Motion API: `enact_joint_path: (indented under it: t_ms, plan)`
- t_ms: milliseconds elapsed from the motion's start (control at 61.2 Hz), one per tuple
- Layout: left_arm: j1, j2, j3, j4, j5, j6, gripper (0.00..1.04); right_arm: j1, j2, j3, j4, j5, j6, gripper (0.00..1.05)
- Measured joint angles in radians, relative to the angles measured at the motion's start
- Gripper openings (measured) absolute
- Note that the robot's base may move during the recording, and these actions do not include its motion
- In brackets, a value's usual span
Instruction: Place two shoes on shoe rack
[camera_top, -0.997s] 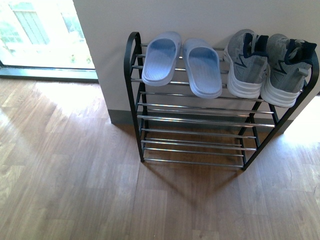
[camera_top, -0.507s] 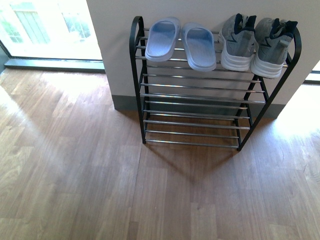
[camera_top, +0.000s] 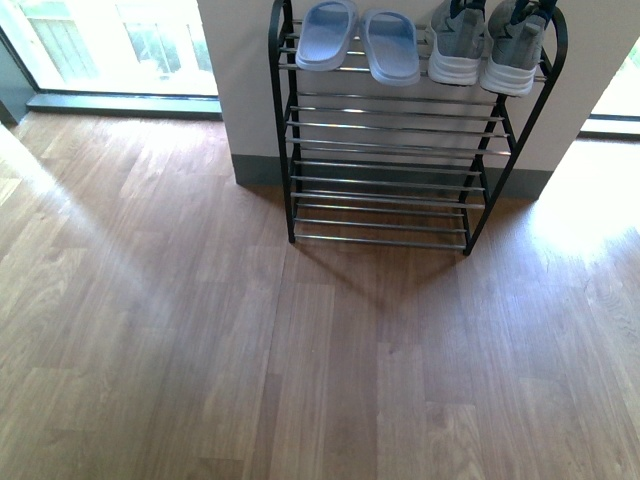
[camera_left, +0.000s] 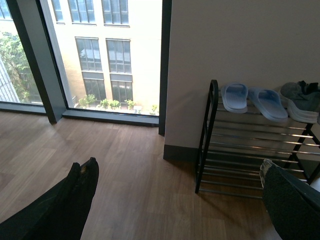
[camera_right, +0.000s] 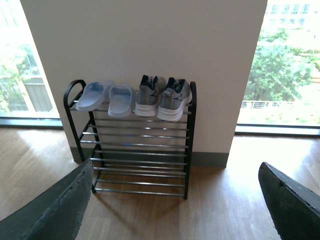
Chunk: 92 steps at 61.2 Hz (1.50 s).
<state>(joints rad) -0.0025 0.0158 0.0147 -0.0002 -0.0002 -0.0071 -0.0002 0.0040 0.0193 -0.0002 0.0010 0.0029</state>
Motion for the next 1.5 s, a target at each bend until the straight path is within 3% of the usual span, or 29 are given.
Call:
enact_joint_path:
  t_ms: [1504]
  plan:
    - [0.000,0.000,0.000,0.000,0.000,0.000,0.95,0.000,-0.001,0.000,0.000,0.000,0.000,0.96]
